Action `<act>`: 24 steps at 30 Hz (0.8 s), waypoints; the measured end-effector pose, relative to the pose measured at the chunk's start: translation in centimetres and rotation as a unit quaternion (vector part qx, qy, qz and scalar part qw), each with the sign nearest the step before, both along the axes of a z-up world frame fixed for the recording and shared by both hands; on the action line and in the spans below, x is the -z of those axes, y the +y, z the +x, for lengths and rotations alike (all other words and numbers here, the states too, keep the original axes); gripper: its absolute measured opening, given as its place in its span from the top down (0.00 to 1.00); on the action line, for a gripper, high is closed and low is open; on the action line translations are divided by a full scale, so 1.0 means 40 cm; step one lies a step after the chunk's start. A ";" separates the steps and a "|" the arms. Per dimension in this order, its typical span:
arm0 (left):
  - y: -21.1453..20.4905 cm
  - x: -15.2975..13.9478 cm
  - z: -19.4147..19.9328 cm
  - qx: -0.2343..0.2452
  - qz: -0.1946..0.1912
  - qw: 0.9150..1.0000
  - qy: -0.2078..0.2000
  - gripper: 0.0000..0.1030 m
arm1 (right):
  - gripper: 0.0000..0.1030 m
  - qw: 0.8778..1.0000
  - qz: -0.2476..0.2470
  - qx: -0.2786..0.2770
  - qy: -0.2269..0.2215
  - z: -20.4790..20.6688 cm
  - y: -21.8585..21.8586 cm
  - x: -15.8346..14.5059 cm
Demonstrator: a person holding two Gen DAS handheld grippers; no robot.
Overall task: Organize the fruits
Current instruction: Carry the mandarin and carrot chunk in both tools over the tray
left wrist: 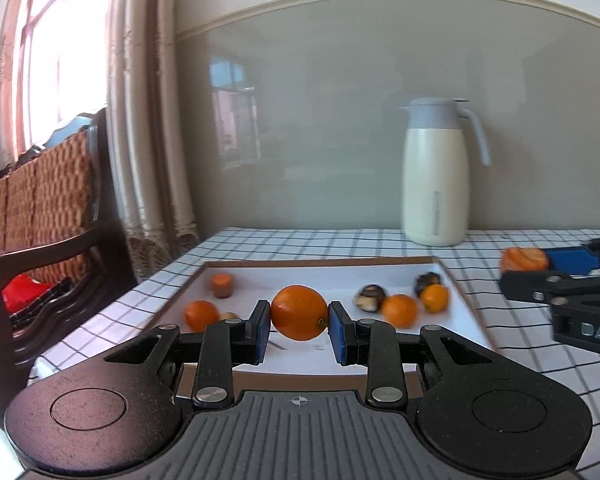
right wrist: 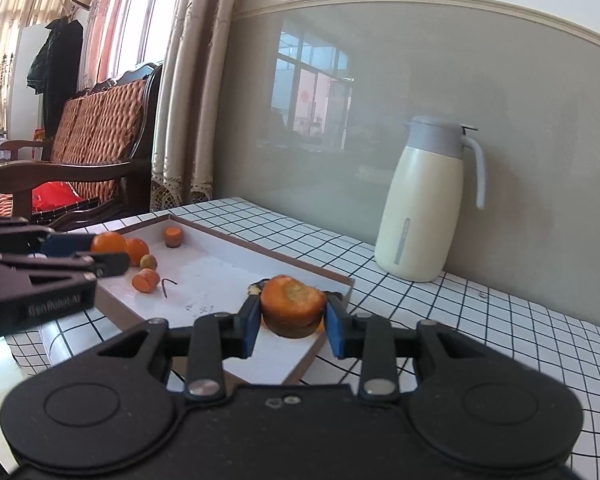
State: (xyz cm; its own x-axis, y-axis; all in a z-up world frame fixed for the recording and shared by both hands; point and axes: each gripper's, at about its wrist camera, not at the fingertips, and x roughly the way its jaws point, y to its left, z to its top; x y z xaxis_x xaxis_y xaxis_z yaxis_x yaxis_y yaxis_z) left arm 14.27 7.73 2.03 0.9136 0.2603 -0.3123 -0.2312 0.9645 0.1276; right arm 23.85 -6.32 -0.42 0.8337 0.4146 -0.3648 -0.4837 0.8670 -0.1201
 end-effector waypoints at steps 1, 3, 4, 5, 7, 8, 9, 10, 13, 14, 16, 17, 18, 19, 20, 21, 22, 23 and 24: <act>0.014 0.000 0.003 -0.004 0.000 1.000 0.001 0.70 | 0.75 1.000 0.001 0.000 0.000 0.001 0.005 0.000; 0.042 0.000 0.007 -0.012 0.001 1.000 0.002 0.70 | 0.75 1.000 0.003 0.000 0.000 0.007 0.014 0.001; 0.056 0.001 0.008 -0.017 0.002 1.000 0.001 0.70 | 0.75 1.000 0.005 0.001 0.001 0.010 0.020 0.002; 0.068 0.001 0.010 -0.020 0.001 1.000 0.002 0.70 | 0.75 1.000 0.006 0.000 0.001 0.013 0.025 0.003; 0.091 0.003 0.015 -0.027 0.001 1.000 0.002 0.70 | 0.75 1.000 0.006 0.000 0.001 0.020 0.036 0.006; 0.101 0.005 0.018 -0.030 0.003 1.000 0.003 0.70 | 0.75 1.000 0.006 -0.001 0.002 0.024 0.042 0.008; 0.112 0.007 0.022 -0.033 0.003 0.999 0.003 0.70 | 0.75 1.000 0.007 -0.001 0.004 0.028 0.047 0.010; 0.120 0.010 0.025 -0.035 0.003 0.999 0.004 0.70 | 0.75 1.000 0.007 -0.002 0.004 0.032 0.054 0.012; 0.147 0.020 0.037 -0.041 0.003 0.999 0.006 0.70 | 0.75 1.000 0.003 -0.005 0.006 0.046 0.079 0.020; 0.157 0.025 0.042 -0.044 0.001 0.999 0.009 0.70 | 0.75 1.000 0.003 -0.006 0.007 0.050 0.086 0.023; 0.173 0.034 0.051 -0.047 -0.001 0.999 0.014 0.70 | 0.75 1.000 0.000 -0.008 0.008 0.059 0.098 0.027; 0.179 0.039 0.055 -0.049 -0.002 0.999 0.016 0.70 | 0.75 1.000 -0.001 -0.008 0.010 0.063 0.102 0.029; 0.186 0.042 0.058 -0.051 -0.003 0.999 0.017 0.69 | 0.75 1.000 -0.001 -0.007 0.011 0.068 0.106 0.030; 0.194 0.045 0.062 -0.053 -0.003 0.998 0.018 0.69 | 0.75 1.000 -0.001 -0.006 0.012 0.072 0.108 0.031; 0.201 0.048 0.066 -0.055 -0.002 0.998 0.019 0.69 | 0.75 1.000 -0.001 -0.004 0.014 0.077 0.108 0.032; 0.208 0.051 0.070 -0.057 -0.002 0.998 0.020 0.69 | 0.75 1.000 0.001 -0.002 0.015 0.083 0.106 0.032; 0.216 0.054 0.075 -0.058 -0.003 0.998 0.021 0.69 | 0.75 1.000 0.003 0.000 0.017 0.089 0.104 0.032; 0.224 0.057 0.079 -0.060 -0.004 0.998 0.022 0.69 | 0.75 1.000 0.005 0.002 0.019 0.095 0.102 0.034; 0.229 0.060 0.085 -0.062 -0.003 0.998 0.025 0.70 | 0.75 1.000 0.006 0.004 0.021 0.101 0.100 0.037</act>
